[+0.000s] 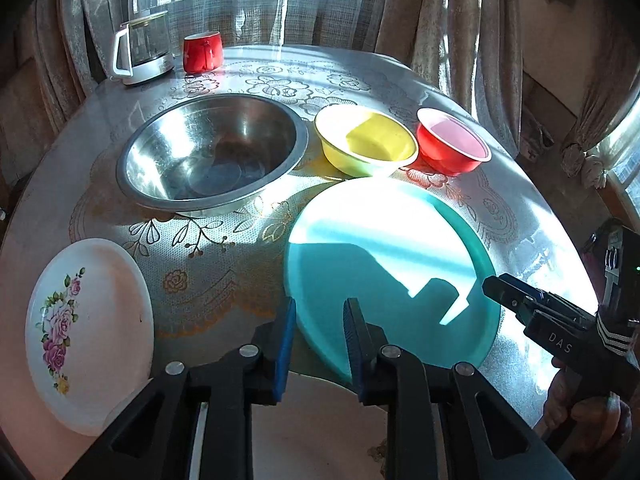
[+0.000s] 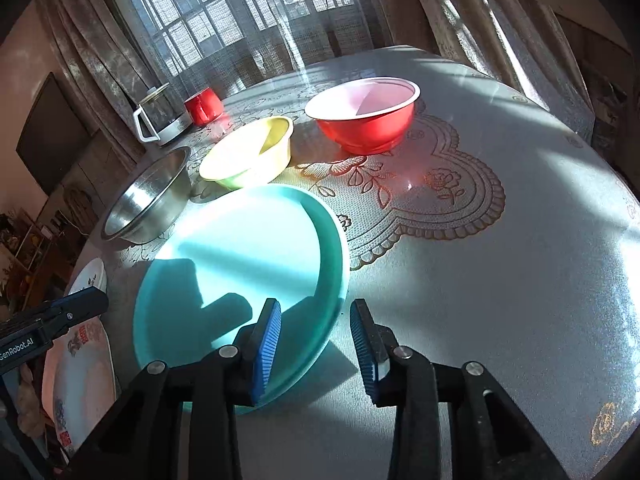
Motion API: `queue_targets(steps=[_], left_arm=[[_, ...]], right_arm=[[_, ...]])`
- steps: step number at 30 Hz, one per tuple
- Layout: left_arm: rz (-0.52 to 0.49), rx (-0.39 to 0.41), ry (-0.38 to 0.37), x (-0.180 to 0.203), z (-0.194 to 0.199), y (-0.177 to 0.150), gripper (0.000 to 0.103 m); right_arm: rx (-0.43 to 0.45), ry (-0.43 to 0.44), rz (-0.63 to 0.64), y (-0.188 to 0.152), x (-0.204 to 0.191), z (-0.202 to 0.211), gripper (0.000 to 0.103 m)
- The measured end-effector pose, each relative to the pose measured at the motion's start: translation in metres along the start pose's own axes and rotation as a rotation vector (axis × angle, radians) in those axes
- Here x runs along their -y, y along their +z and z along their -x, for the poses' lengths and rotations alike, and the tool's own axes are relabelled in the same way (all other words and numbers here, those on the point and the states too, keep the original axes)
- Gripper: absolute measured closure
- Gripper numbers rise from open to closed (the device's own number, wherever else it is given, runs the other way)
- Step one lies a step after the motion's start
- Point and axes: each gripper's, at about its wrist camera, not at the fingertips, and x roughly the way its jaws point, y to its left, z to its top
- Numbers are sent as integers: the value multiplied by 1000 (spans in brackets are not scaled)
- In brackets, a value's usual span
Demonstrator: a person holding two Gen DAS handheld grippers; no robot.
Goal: Organize plates and bowls
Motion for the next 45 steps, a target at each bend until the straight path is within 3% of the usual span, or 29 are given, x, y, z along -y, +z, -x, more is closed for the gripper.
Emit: queue_targets(steps=[3,5,8,10,14,26,33,45], left_arm=[[0,-23,0,-3,-15,7,78],[-1,-52,-3,-4,-26,10,80],[14,-62,54,-10,-36,12,81],[31,-77,32,-15,-42,12,81],[-23,-71,46,-6,-44,8,82],[-82,-83,-22,27,-42,-3,82],[-122,-70,7,40,-38,-10,82],[-78,-79,34,42,-42,-8,82]], right_arm=[[2,-8,6,3,2,-6,69],[0,-18,23,5,1,-8,76],[6,-37,53,8,0,-10,83],[9,-37,60,8,2,-10,86],[12,-37,73,10,3,-11,90],[22,-57,-27,8,35,12,90],[22,-93,-32,-1,40,14,90],[37,-100,-18,-2,38,14,87]])
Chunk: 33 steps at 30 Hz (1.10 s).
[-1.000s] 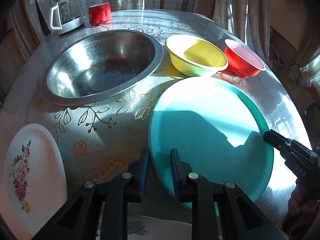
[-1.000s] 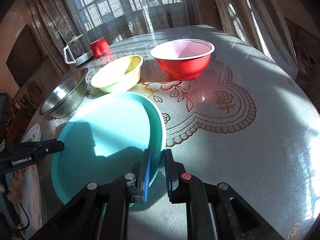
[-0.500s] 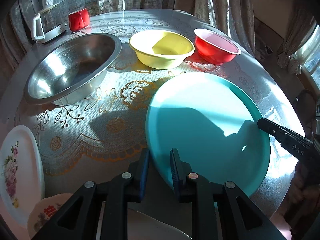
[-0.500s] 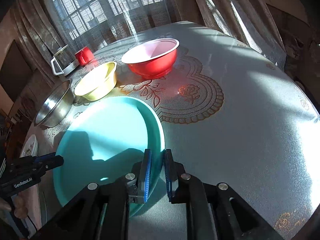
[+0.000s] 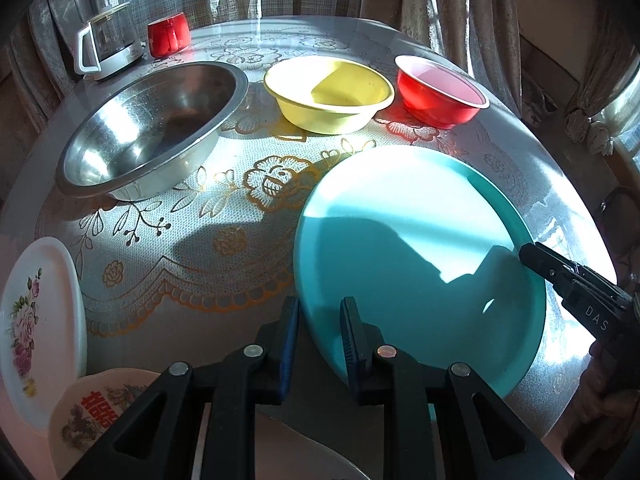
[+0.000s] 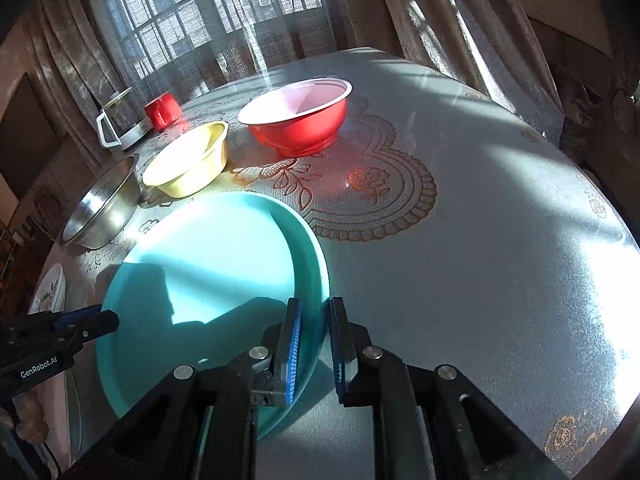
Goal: Organize plates and bowls
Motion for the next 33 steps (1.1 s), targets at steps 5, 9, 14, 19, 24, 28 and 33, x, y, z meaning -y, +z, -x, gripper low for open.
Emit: queue_targets(steps=[5,9,14,19,24,28,33], left_arm=[[17,13,-7,-2,0,-1,82],[31,3,6,-3,-1,0,81],[31,15,10,-4,1,-2,81],[72,40,-14,-9,10,-4,81],[113,101,-51,-16,31,-8,81],[152,143,-81,-28,52,-15,81],[201,215,-107,-57,89,-29,81]], right_arm=[[9,-18,42,-4,-7,1,77],[19,-40,75,-6,-12,1,74],[20,-46,86,-7,-14,2,71],[20,-37,81,-7,-13,2,69],[21,-14,35,-6,-9,4,68],[33,-17,-5,-5,-5,8,67],[104,22,9,2,-15,31,67]])
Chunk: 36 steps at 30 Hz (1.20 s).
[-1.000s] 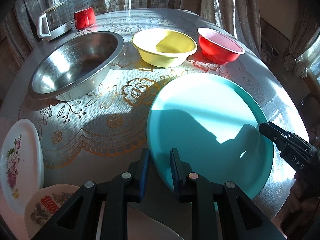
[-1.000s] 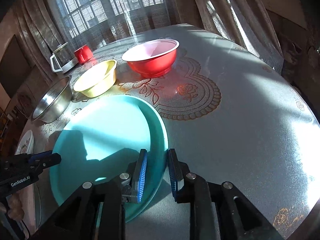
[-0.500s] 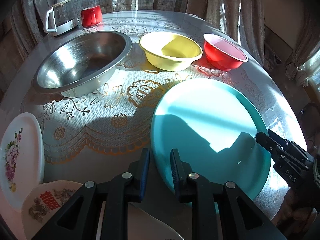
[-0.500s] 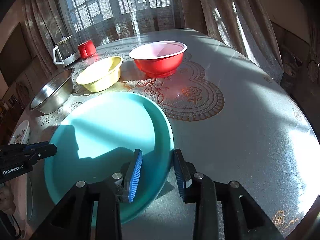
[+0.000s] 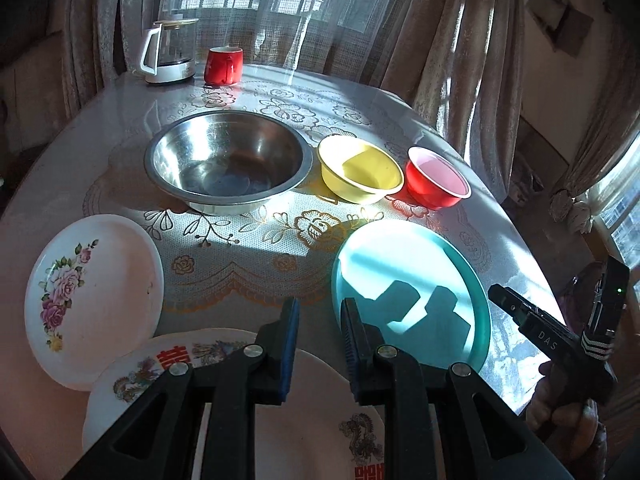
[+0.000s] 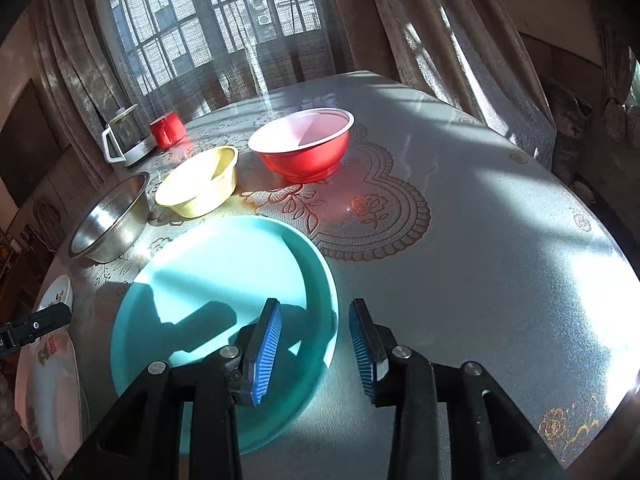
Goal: Organize plates and bowls
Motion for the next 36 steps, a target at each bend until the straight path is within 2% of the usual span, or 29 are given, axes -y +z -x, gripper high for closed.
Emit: queue_targets(steps=[2,4,7,9,12,14,16,19,21,27,30,33,36], left_arm=[[32,33,-8,-17,18,-1,80],[78,67,-1,-41,36,-3,70],[139,143,78,-81,60,-10,54],[188,170,122,-109,72,-15,54],[309,168,107,-158,80,-26,54],[360,173,139,-185,83,-33,56],[418,163,138,-208,82,-41,56],[477,153,119,-231,76,-47,56],[498,137,113,-239,69,-49,62],[499,95,63,-244,40,-48,70],[485,80,41,-242,27,-45,78],[468,68,59,-239,18,-40,89],[434,77,100,-232,19,-35,89]], right_arm=[[-12,108,20,7,-14,5,67],[-57,254,35,13,-35,6,67],[-141,463,72,17,-75,1,67],[-209,568,82,18,-105,-7,67],[-323,669,73,14,-150,-26,67],[-371,683,74,13,-176,-39,67],[-403,687,88,13,-202,-52,67],[-444,651,101,11,-233,-77,67],[-477,619,106,8,-248,-94,67],[-544,523,120,1,-271,-130,72],[-558,517,137,-4,-278,-139,78],[-544,493,168,-7,-283,-142,81],[-528,486,173,-5,-285,-141,83]])
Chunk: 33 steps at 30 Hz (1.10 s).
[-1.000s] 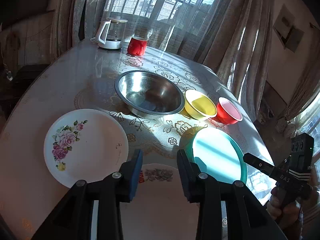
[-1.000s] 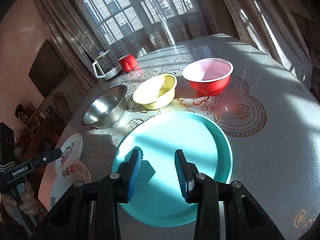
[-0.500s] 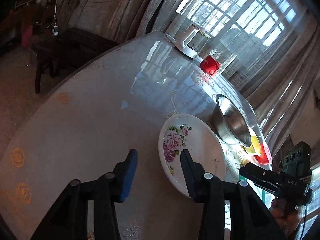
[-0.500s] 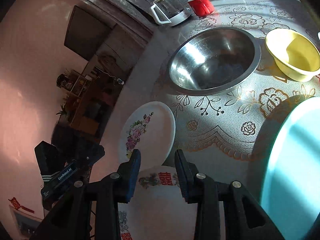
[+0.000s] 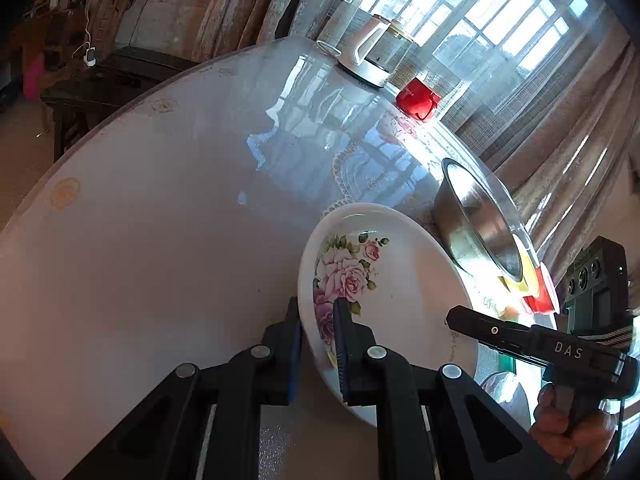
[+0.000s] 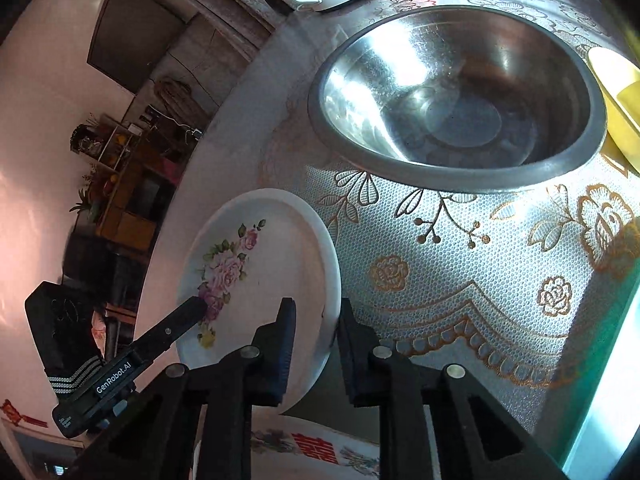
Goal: Organize plates and bowls
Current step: 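Grasp the rim of the small rose-pattern white plate with the left gripper, then carry the rose plate onto the teal plate and open the left gripper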
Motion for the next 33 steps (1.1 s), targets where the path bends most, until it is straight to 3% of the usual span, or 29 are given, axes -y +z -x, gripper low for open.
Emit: queue_targets(steps=[9,17,33], left_arm=[[-8,73,9,9,27,14,89],[-115,109,14,58,50,6,89],[-347,-15,-108,189,27,-62,89]], right_arm=[[78,68,11,9,-10,22,83],[158,99,-16,-12,8,63,83],[314,15,-164,-95,99,163,83]])
